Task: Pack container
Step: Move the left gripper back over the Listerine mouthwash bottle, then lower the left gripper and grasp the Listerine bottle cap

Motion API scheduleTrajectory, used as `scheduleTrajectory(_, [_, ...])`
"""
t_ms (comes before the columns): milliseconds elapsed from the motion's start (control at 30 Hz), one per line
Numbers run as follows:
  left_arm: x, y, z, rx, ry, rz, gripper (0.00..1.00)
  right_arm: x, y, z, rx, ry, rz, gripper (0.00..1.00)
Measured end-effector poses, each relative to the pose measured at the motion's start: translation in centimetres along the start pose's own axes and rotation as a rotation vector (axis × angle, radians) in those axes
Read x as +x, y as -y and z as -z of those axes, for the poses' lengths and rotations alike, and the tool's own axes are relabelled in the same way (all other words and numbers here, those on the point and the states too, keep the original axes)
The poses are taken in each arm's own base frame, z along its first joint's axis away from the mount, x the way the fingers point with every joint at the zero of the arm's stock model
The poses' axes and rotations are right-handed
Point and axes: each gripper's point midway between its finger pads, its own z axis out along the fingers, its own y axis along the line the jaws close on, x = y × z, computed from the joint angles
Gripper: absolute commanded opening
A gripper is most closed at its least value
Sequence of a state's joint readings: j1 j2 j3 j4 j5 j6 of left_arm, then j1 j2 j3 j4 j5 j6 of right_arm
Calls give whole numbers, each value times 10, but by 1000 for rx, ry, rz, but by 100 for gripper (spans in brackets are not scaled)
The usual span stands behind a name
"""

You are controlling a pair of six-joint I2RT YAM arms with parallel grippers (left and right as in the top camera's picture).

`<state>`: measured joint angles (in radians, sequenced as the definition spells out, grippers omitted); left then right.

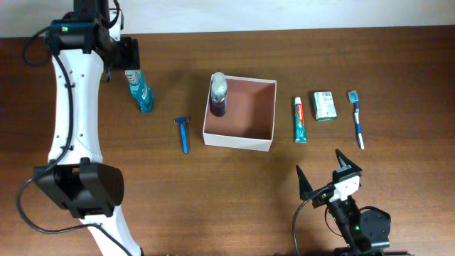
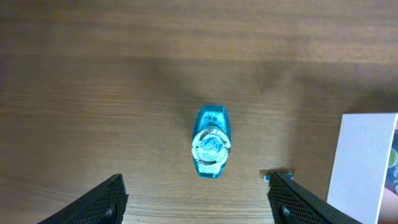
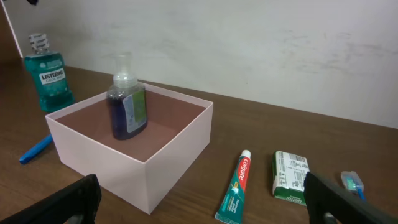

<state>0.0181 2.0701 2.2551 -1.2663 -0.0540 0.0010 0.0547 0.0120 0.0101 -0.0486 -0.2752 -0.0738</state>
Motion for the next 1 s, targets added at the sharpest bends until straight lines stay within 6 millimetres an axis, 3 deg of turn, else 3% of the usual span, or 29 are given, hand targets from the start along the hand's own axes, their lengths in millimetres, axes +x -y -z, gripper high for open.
scheduleTrajectory(500, [22, 9, -54, 24, -49, -26, 74, 0, 0, 0, 0, 0, 0, 99])
scheduleTrajectory(700, [19, 10, -69, 23, -20, -35, 74, 0, 0, 0, 0, 0, 0, 99])
scheduleTrajectory(1000, [33, 11, -86, 23, -46, -40, 74, 0, 0, 0, 0, 0, 0, 99])
